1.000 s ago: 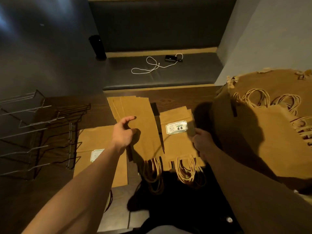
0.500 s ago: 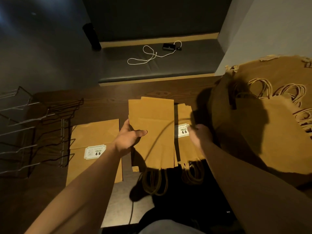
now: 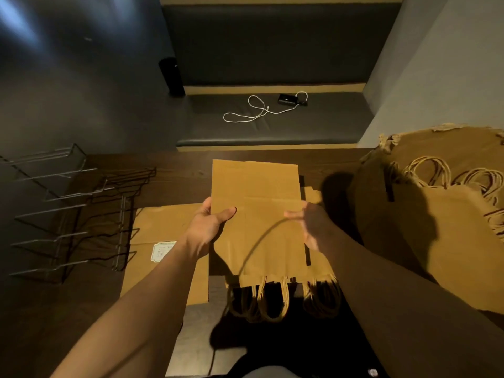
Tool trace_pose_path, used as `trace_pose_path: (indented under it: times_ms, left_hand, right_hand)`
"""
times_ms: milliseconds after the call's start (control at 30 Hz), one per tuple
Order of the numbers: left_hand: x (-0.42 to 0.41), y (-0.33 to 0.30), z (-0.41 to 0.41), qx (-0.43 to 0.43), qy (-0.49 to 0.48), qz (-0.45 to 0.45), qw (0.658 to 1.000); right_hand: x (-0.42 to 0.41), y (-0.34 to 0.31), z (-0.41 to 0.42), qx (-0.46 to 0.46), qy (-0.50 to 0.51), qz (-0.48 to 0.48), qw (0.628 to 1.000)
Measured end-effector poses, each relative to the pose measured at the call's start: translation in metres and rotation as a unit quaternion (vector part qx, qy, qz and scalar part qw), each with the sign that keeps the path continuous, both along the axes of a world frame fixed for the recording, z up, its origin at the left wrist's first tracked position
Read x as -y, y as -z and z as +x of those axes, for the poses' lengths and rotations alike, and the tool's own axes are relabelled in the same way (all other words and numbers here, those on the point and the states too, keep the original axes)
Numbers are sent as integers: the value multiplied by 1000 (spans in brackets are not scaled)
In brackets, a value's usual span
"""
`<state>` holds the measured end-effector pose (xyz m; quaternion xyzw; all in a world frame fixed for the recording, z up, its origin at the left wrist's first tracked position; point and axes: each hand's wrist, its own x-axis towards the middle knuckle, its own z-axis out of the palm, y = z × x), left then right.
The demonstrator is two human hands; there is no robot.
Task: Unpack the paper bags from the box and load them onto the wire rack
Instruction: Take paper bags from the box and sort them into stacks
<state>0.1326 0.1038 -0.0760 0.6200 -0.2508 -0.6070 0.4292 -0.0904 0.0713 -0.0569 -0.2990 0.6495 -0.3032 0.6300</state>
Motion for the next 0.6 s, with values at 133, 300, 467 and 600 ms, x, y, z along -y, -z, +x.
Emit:
trace_pose_path:
  times_ms: [133, 300, 467, 600]
  left_hand:
    - [-3, -5, 19, 9, -22, 11, 1000]
    - [-8, -21, 14, 22, 50, 36, 998]
    - [-6, -19, 1, 17, 76, 71, 994]
    - [-3, -15, 2, 170, 60, 5, 984]
  right_hand:
    - [3, -1, 5, -84, 8, 11, 996]
    - [-5, -11, 25, 0, 11, 55, 998]
    - [-6, -17, 56, 6, -9, 46, 999]
    - [-1, -33, 67, -125, -57, -91, 986]
